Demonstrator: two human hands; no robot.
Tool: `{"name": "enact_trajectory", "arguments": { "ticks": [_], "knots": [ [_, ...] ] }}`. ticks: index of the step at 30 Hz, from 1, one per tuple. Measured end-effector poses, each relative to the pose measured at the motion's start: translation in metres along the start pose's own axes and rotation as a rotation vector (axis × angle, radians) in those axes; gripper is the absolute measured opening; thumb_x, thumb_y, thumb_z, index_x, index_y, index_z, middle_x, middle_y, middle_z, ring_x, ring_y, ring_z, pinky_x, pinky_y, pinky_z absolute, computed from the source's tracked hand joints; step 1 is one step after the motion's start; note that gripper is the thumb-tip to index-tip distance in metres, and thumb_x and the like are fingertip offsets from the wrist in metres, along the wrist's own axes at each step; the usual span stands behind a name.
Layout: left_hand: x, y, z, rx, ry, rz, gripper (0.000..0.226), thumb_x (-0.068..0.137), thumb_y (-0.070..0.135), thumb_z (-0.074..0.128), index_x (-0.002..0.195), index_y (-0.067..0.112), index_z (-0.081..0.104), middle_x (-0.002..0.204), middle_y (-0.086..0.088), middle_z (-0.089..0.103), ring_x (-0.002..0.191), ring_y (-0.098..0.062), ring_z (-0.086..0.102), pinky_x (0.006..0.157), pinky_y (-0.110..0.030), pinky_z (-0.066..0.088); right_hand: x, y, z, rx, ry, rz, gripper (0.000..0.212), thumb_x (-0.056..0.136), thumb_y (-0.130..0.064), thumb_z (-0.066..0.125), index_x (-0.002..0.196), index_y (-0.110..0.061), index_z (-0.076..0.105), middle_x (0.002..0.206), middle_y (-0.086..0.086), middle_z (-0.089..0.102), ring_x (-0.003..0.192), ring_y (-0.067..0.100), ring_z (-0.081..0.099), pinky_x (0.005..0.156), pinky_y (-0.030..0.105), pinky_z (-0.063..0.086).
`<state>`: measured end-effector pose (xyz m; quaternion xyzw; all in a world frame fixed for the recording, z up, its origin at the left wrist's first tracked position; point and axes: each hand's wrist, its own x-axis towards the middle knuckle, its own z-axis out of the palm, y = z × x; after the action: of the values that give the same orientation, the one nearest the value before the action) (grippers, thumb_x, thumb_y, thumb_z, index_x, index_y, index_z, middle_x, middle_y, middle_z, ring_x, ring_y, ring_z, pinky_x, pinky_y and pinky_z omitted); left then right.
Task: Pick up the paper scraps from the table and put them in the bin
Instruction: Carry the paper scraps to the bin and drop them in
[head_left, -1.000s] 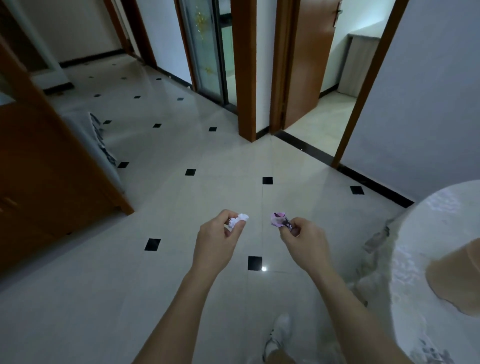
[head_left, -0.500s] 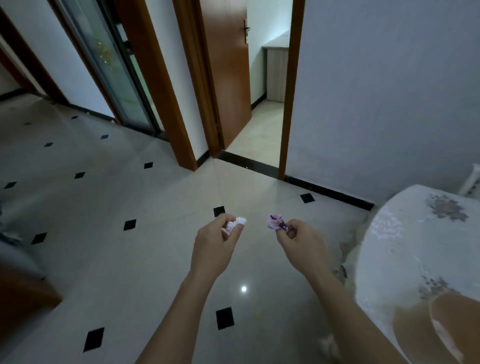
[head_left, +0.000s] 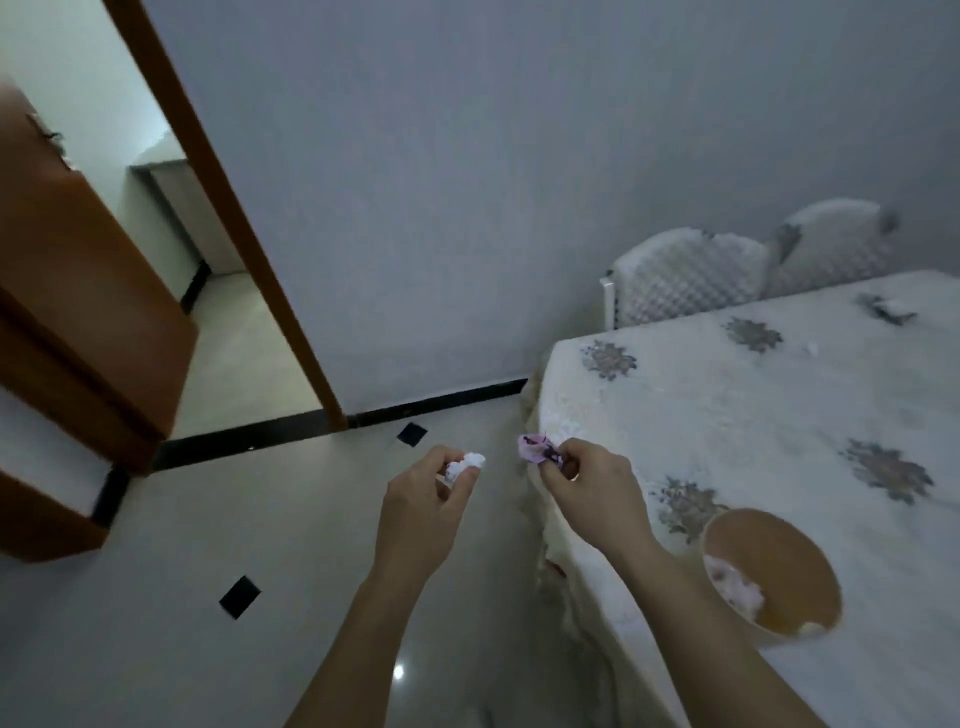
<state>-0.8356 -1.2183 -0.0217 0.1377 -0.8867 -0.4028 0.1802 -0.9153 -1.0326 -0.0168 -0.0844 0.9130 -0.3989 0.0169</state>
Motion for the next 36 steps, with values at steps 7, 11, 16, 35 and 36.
{"name": "enact_trajectory", "arguments": {
  "ticks": [7, 11, 16, 35, 36],
  "knots": [
    [0.053, 0.025, 0.060, -0.134, -0.316, 0.227, 0.010, 0.091, 0.045, 0.061, 0.086, 0.036, 0.059, 0.062, 0.009, 0.058, 0.060, -0.007, 0.056, 0.048, -0.015, 0.038, -0.006, 0.036, -0.053, -0.076, 0.280, 0.241, 0.032, 0.084, -0.039, 0.058, 0.066, -0.014, 0.052, 0.057, 0.005, 0.056, 0.058, 0.021, 0.054, 0.052, 0.034, 0.042],
    [0.050, 0.057, 0.103, -0.204, -0.493, 0.342, 0.013, 0.092, 0.044, 0.060, 0.086, 0.034, 0.055, 0.073, -0.001, 0.059, 0.060, -0.018, 0.056, 0.050, -0.025, 0.041, -0.043, 0.067, -0.087, -0.150, 0.425, 0.398, 0.033, 0.085, -0.044, 0.055, 0.063, -0.019, 0.050, 0.052, 0.001, 0.055, 0.053, 0.014, 0.054, 0.048, 0.034, 0.039],
    [0.039, 0.094, 0.142, -0.187, -0.631, 0.429, 0.008, 0.091, 0.042, 0.062, 0.089, 0.035, 0.059, 0.075, 0.008, 0.063, 0.062, -0.010, 0.059, 0.057, -0.034, 0.049, -0.087, 0.099, -0.116, -0.135, 0.540, 0.542, 0.021, 0.086, -0.040, 0.056, 0.070, -0.027, 0.052, 0.059, -0.005, 0.056, 0.060, 0.014, 0.054, 0.051, 0.034, 0.041],
    [0.018, 0.140, 0.199, 0.214, -0.606, 0.863, 0.019, 0.095, 0.040, 0.053, 0.100, 0.024, 0.061, 0.090, 0.006, 0.061, 0.079, -0.018, 0.059, 0.060, -0.036, 0.049, -0.089, 0.131, -0.128, -0.309, 0.463, 0.657, 0.024, 0.089, -0.048, 0.045, 0.102, -0.030, 0.054, 0.075, -0.003, 0.058, 0.070, 0.028, 0.055, 0.052, 0.030, 0.035],
    [0.018, 0.140, 0.202, 0.238, -0.601, 0.888, 0.020, 0.095, 0.040, 0.052, 0.100, 0.023, 0.062, 0.089, 0.006, 0.060, 0.078, -0.018, 0.059, 0.058, -0.035, 0.049, -0.087, 0.132, -0.128, -0.336, 0.463, 0.675, 0.024, 0.090, -0.047, 0.045, 0.101, -0.028, 0.054, 0.073, -0.002, 0.056, 0.068, 0.029, 0.054, 0.051, 0.030, 0.034]
  ]
}}
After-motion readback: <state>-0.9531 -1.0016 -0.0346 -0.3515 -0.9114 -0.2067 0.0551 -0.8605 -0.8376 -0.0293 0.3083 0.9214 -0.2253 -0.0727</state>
